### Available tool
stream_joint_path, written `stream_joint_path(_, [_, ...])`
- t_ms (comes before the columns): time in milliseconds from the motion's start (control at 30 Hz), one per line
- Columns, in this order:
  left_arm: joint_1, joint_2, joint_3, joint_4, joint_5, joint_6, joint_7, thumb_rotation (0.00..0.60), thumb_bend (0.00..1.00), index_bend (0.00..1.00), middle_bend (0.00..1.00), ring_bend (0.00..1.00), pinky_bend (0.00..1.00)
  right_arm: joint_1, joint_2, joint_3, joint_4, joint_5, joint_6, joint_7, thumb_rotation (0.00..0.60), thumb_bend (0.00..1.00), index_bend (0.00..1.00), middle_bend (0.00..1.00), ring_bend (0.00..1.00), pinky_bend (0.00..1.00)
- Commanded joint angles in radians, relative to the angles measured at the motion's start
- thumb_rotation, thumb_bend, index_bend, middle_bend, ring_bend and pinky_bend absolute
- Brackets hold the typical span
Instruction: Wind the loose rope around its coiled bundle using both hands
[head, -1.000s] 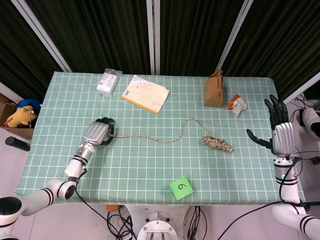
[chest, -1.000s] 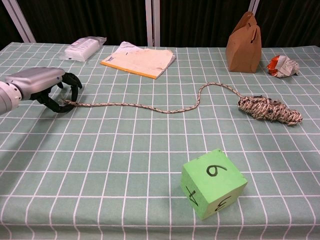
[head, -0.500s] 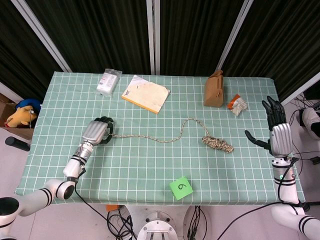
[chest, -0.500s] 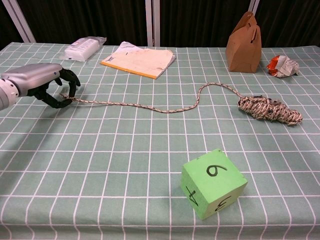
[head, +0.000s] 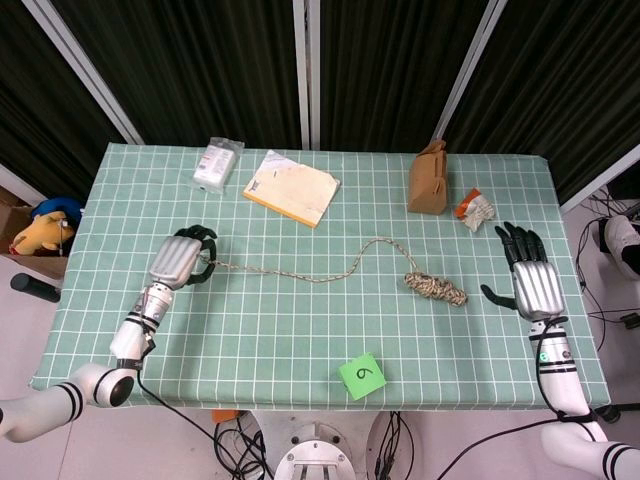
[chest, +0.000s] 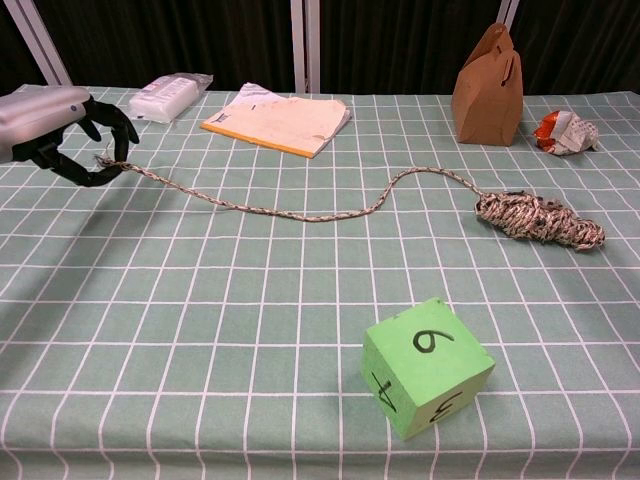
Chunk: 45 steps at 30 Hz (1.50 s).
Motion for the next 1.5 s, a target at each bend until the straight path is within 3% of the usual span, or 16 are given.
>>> stream_joint_path(33, [0.005, 0.009, -0.001, -0.013, -0.002, 0.007, 0.006, 0.600, 0.49, 0.70, 0.28, 0.20, 0.28, 0.003, 0.023, -0.015, -0.080, 0.114, -0.120, -0.113, 0.600, 0.15, 0.00, 0.06, 0.00, 0.04])
stream_joint_path(267, [0.007, 0.016, -0.001, -0.022, -0.007, 0.007, 0.006, 0.600, 0.49, 0.71, 0.28, 0.20, 0.28, 0.014, -0.023, -0.010, -0.087, 0.130, -0.144, -0.123, 0.600, 0.15, 0.05, 0.15, 0.03, 0.13])
stream_joint_path(433, [0.008, 0.020, -0.001, -0.023, -0.009, 0.007, 0.006, 0.600, 0.49, 0.71, 0.28, 0.20, 0.28, 0.021, -0.077, -0.004, -0.062, 0.151, -0.143, -0.160, 0.600, 0.18, 0.26, 0.25, 0.16, 0.26])
stream_joint_path(533, [0.009, 0.024, -0.002, -0.025, -0.010, 0.008, 0.003, 0.600, 0.49, 0.71, 0.28, 0.20, 0.28, 0.028, -0.106, 0.000, -0.053, 0.176, -0.155, -0.194, 0.600, 0.18, 0.32, 0.28, 0.20, 0.31])
stream_joint_path(1300, [0.010, 0.038, -0.003, -0.026, -0.012, 0.006, -0.005, 0.600, 0.49, 0.71, 0.28, 0.20, 0.28, 0.071, -0.193, 0.034, -0.025, 0.235, -0.185, -0.286, 0.600, 0.20, 0.40, 0.31, 0.25, 0.38])
stream_joint_path(1500, [0.010, 0.042, -0.004, -0.030, -0.012, 0.008, -0.007, 0.600, 0.49, 0.71, 0.28, 0.20, 0.28, 0.071, -0.208, 0.037, -0.010, 0.236, -0.168, -0.301, 0.600, 0.25, 0.45, 0.36, 0.31, 0.47])
